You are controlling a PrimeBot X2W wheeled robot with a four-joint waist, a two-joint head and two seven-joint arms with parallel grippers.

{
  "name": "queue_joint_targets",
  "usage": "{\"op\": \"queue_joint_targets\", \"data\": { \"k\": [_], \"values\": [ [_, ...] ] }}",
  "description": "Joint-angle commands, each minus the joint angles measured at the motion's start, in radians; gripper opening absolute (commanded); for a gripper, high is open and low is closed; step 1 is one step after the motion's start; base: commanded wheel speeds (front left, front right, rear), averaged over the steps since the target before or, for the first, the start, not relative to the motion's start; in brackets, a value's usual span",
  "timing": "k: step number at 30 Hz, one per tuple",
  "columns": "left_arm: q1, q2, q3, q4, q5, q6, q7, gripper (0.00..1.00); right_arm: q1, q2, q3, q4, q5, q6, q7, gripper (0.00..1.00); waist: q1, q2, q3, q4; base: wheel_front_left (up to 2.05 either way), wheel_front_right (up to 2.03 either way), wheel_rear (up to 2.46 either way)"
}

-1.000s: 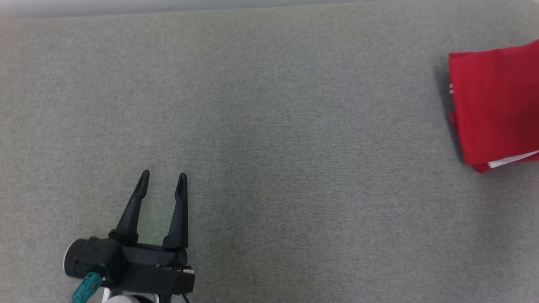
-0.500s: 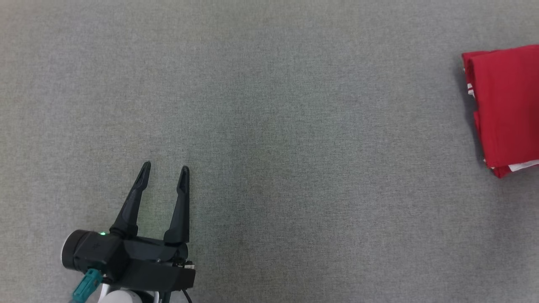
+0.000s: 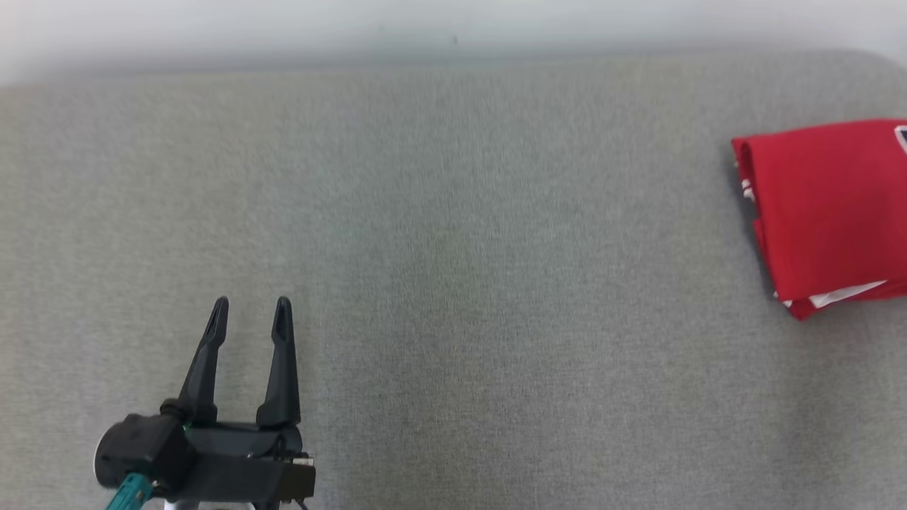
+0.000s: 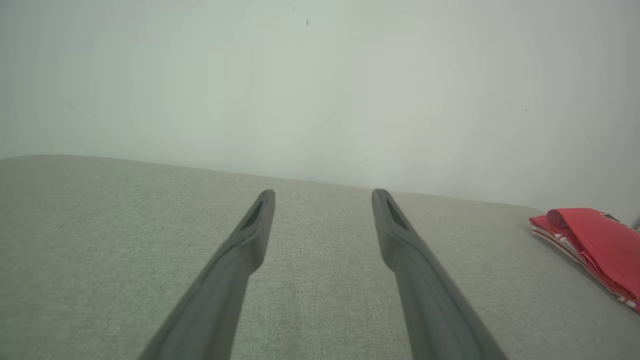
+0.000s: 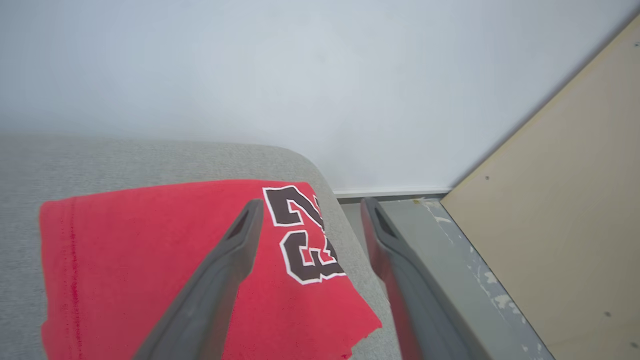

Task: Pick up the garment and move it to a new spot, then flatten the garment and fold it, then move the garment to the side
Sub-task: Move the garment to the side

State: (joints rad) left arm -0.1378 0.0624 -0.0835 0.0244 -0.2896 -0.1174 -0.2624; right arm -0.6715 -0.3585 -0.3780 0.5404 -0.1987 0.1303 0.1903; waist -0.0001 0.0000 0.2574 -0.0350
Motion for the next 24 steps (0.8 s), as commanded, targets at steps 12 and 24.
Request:
{"op": "queue_joint_targets", "data": {
  "k": [12, 24],
  "values": [
    [0.093, -0.011, 0.066, 0.043, -0.012, 0.044, -0.003, 1.00, 0.369, 0.172, 0.206, -0.281, 0.327, 0.001, -0.150, 1.00, 0.0001, 0.0000, -0.203, 0.028, 0.00, 0.00, 0.00],
    [0.155, -0.012, 0.082, 0.092, -0.047, 0.050, -0.003, 1.00, 0.647, 0.301, 0.274, -0.450, 0.381, 0.001, -0.234, 1.00, 0.0001, 0.0000, -0.266, 0.076, 0.00, 0.00, 0.00]
  ]
}}
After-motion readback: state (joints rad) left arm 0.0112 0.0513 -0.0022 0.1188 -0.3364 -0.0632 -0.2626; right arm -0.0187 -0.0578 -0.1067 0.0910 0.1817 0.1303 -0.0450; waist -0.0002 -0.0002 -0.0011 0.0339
